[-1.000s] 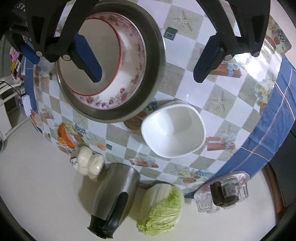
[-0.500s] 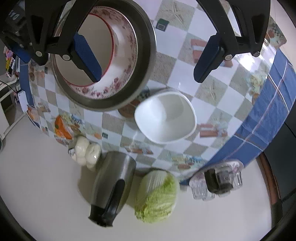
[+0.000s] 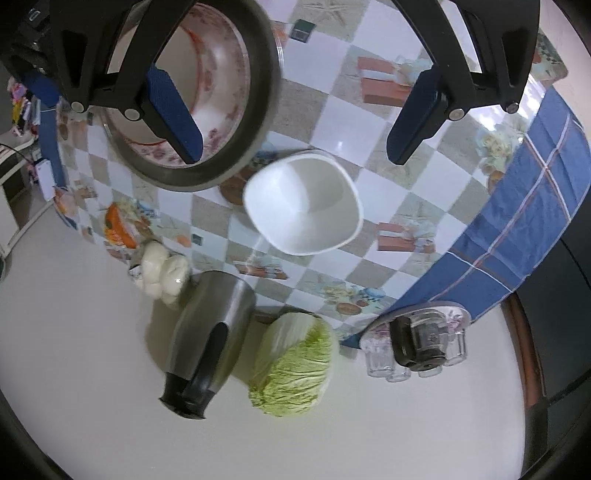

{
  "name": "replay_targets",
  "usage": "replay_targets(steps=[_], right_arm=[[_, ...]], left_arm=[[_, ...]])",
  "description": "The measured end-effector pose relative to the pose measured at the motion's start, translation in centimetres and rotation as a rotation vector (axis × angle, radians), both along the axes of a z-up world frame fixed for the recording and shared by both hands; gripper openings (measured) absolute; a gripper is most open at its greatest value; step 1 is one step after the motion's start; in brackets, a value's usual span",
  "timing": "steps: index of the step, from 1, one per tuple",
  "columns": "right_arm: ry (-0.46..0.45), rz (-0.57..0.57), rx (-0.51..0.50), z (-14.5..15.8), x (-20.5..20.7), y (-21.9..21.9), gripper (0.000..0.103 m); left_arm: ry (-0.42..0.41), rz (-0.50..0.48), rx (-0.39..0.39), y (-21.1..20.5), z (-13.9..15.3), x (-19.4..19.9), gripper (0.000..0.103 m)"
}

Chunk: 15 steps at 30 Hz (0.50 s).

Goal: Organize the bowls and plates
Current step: 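Move both tools to the square white dish rim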

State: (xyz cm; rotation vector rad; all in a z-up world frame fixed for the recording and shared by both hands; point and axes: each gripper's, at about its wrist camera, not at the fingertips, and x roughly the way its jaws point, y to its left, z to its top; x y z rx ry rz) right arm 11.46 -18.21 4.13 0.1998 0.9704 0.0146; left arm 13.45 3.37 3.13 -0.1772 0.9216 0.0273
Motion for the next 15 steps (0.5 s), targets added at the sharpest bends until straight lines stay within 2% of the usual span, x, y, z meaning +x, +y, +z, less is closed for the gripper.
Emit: replay_targets(steps=[5,15], right_arm=[[0.012,0.003,0.027,0.0,0.0,1.4,0.103],[0.017,0.041,0.043,0.2,0.4,5.5,0.103]], left_arm=[[-0.007,0.026,0.014,2.0,0.3,-0.1,0.100],[-0.019,0.085,-0.042,7.4,0.6,-0.2,0.100]])
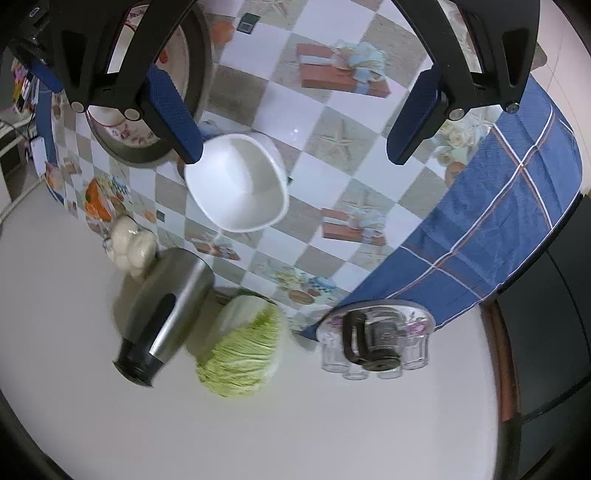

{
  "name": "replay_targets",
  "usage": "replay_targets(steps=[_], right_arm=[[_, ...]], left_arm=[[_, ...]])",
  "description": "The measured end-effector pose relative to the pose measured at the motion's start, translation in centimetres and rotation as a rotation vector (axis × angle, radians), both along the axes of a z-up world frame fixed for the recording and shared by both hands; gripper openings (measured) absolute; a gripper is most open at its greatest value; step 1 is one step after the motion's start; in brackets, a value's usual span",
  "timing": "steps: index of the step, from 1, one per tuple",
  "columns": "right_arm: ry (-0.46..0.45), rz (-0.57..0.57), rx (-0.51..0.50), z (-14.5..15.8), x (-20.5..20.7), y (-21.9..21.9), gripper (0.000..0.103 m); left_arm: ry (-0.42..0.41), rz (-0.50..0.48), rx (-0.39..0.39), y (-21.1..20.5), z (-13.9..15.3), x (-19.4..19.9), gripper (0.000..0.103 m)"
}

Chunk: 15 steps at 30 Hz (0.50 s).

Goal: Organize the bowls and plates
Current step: 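Move both tools to the square white dish rim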

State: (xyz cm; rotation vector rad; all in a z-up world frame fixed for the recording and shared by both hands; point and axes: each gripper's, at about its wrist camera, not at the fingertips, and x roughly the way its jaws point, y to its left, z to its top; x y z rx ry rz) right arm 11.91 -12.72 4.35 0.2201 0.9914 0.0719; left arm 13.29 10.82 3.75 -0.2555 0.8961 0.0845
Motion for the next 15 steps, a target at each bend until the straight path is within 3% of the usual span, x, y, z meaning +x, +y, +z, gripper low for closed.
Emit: replay_targets(steps=[10,15], right_arm=[[-0.002,0.062,-0.001,-0.8,1.3,4.6,0.103],[-0.005,0.061,0.002,-1.6,2.4,5.7,0.103]], left_arm=[[0.013,0.085,-0.039,4.8,-1.2,0.3,0.100],[0.041,0.114,-0.104,6.3,-2.3,1.0,0.100]])
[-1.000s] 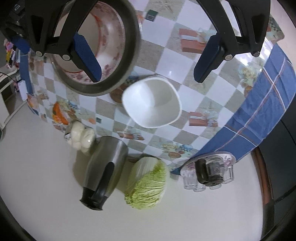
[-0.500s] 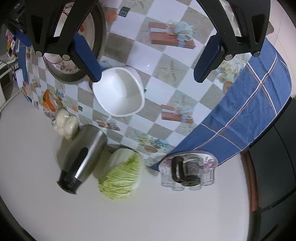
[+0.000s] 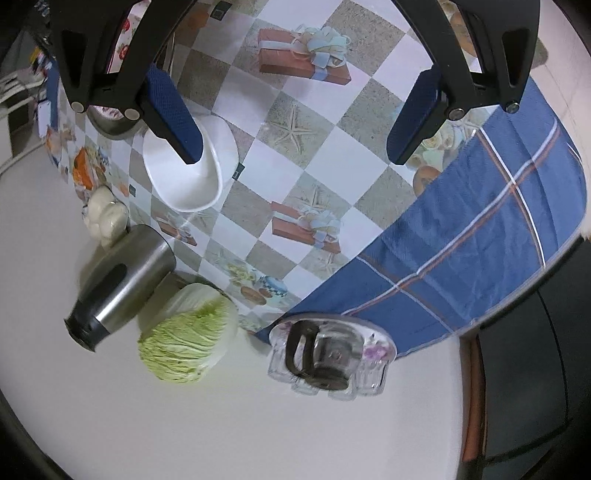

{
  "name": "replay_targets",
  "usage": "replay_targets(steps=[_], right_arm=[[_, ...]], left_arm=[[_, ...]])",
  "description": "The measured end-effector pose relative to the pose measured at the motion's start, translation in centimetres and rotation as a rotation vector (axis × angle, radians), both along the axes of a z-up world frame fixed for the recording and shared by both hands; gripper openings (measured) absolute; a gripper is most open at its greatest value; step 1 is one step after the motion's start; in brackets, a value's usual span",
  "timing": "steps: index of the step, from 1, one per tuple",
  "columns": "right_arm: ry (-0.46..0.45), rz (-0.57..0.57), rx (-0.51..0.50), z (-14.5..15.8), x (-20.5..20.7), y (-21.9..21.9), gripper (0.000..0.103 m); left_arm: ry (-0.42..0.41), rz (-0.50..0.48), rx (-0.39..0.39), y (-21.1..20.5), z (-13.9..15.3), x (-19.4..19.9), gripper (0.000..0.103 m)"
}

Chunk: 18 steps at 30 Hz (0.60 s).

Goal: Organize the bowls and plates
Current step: 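Move both tools to the square white dish rim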

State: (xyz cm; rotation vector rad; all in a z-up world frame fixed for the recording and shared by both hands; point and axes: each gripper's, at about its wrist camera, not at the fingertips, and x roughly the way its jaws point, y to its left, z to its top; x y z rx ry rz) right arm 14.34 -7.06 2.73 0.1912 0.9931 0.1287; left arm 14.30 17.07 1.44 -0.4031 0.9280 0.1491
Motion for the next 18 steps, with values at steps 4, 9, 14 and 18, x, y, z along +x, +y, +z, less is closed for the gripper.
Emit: replay_targets(steps=[4,9,14,18], right_arm=[[0.006,-0.023,0.000,-1.0,0.9,0.3,0.103],[0.018,-0.046,0.002,-1.9,1.6,0.5,0.103],[0.013,-0.049,-0.012,-1.8,1.8,0.7,0.103],[0.005,-0.039,-0.015,-1.0,2.0,1.0,0.103]], left_arm=[[0.010,-0.012,-0.025,-0.1,-0.6,0.9,0.100],[0.008,-0.018,-0.067,-0.8,-1.0,2.3,0.100],[-0.003,-0.025,-0.078,-1.7,-1.5,3.4,0.100],[-0.011,-0.048,-0.098,-2.5,-1.6,4.3,0.100]])
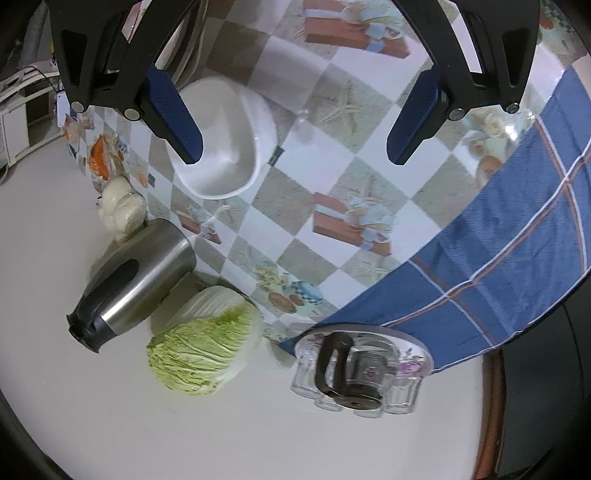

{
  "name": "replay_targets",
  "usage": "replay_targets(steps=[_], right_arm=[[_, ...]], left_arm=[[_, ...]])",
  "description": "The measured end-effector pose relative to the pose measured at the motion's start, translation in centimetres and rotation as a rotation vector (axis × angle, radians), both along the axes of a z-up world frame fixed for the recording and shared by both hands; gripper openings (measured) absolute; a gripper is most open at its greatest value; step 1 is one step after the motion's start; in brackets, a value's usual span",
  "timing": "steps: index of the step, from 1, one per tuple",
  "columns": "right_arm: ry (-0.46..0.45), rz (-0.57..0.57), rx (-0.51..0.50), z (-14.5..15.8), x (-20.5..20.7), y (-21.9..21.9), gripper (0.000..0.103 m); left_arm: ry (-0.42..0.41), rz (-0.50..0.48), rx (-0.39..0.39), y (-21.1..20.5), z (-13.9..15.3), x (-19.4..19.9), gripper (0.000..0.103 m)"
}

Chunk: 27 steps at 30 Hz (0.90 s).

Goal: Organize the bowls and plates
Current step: 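Move both tools to the square white dish rim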

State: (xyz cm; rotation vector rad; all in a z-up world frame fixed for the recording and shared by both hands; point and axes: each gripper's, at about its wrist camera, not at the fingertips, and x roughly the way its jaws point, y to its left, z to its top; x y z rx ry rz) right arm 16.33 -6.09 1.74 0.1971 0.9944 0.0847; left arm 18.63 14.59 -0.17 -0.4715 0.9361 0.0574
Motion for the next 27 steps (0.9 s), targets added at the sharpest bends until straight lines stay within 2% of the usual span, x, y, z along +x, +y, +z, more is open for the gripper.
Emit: replay_targets(steps=[12,16,18,20,24,26,27], right_arm=[[0.050,-0.019,0.030,2.7,2.5,-0.8,0.103],[0.094,-0.043,0.005,2.4,3.9,-1.1,0.102],[0.115,-0.053,-0.007,1.8,4.5,-1.3,0.095],[0.141,-0.053,-0.010,1.0,5.1,-1.3,0.080],[0.190,-0.030,0.000,-1.0,6.3,-0.8,0.063],[0.206,-0.018,-0.001,-1.9,6.7,-0.4,0.051],[0.215,-0.015,0.000,-2.3,6.9,-0.2,0.049]], left_arm=[[0.051,-0.062,-0.038,-1.1,-1.7,1.9,0.100],[0.058,-0.076,-0.063,-1.3,-2.3,2.3,0.100],[0.064,-0.084,-0.063,-1.6,-2.6,2.6,0.100],[0.069,-0.088,-0.060,-1.8,-2.9,2.9,0.099],[0.084,-0.093,-0.053,-2.0,-3.5,3.5,0.090],[0.093,-0.095,-0.041,-2.2,-3.9,3.9,0.088],[0.095,-0.096,-0.041,-2.2,-4.0,4.0,0.087]])
